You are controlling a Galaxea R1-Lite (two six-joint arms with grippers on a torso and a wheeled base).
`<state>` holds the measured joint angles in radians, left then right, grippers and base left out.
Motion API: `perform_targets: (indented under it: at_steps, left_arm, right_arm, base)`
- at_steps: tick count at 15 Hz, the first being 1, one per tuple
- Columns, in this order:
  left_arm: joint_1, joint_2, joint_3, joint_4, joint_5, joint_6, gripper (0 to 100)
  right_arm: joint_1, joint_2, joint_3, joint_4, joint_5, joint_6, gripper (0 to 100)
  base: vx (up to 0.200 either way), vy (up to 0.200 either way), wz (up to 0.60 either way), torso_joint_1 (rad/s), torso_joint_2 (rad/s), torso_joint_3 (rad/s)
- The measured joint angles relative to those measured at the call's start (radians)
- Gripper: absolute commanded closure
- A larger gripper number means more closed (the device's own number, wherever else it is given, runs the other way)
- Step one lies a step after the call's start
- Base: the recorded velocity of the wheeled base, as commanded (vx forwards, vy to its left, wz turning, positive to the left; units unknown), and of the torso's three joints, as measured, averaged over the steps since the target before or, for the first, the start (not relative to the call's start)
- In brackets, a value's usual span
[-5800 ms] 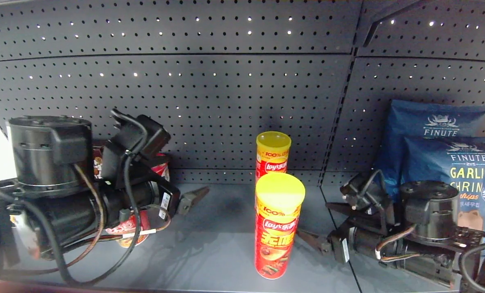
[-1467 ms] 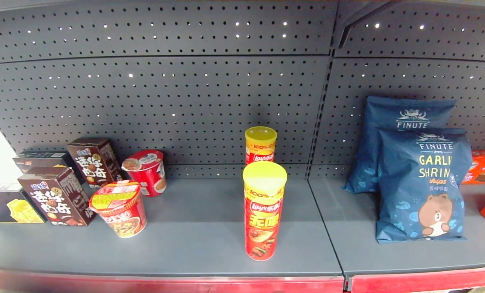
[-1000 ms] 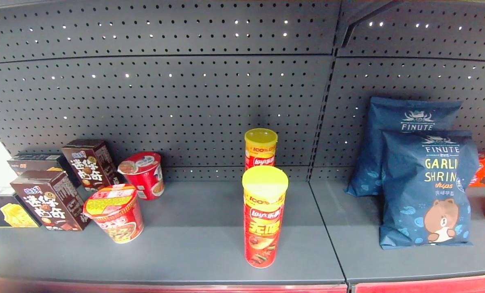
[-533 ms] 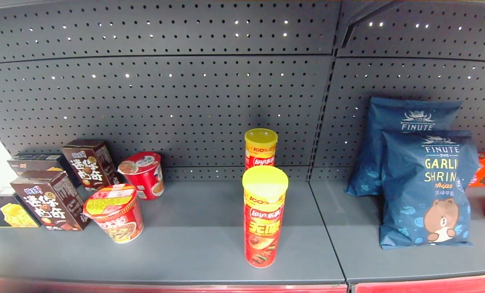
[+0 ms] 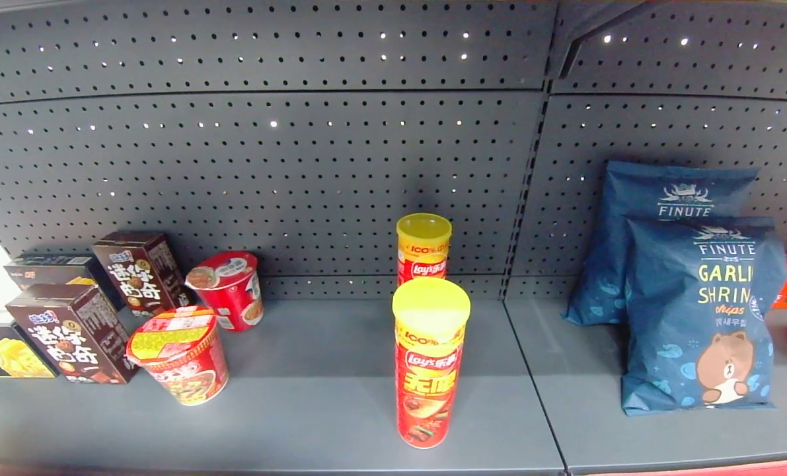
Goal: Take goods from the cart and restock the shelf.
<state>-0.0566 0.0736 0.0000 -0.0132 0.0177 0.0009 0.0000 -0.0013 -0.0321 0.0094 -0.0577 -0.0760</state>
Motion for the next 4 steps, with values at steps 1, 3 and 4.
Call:
perform_targets:
  at_steps: [1,3,4]
  left_arm:
    - [0.0,0.0,0.0,0.0,0.0,0.0,0]
    - [0.0,0.0,0.0,0.0,0.0,0.0,0]
    - [0.0,0.0,0.0,0.0,0.0,0.0,0]
  right_arm:
    - [0.0,0.0,0.0,0.0,0.0,-0.007,0]
    - [0.0,0.0,0.0,0.0,0.0,-0.041,0]
    - [0.0,0.0,0.0,0.0,0.001,-0.049,0]
  base:
    - [0.0,0.0,0.0,0.0,0.0,0.0]
    - [0.0,0.0,0.0,0.0,0.0,0.0]
    - [0.0,0.0,0.0,0.0,0.0,0.0]
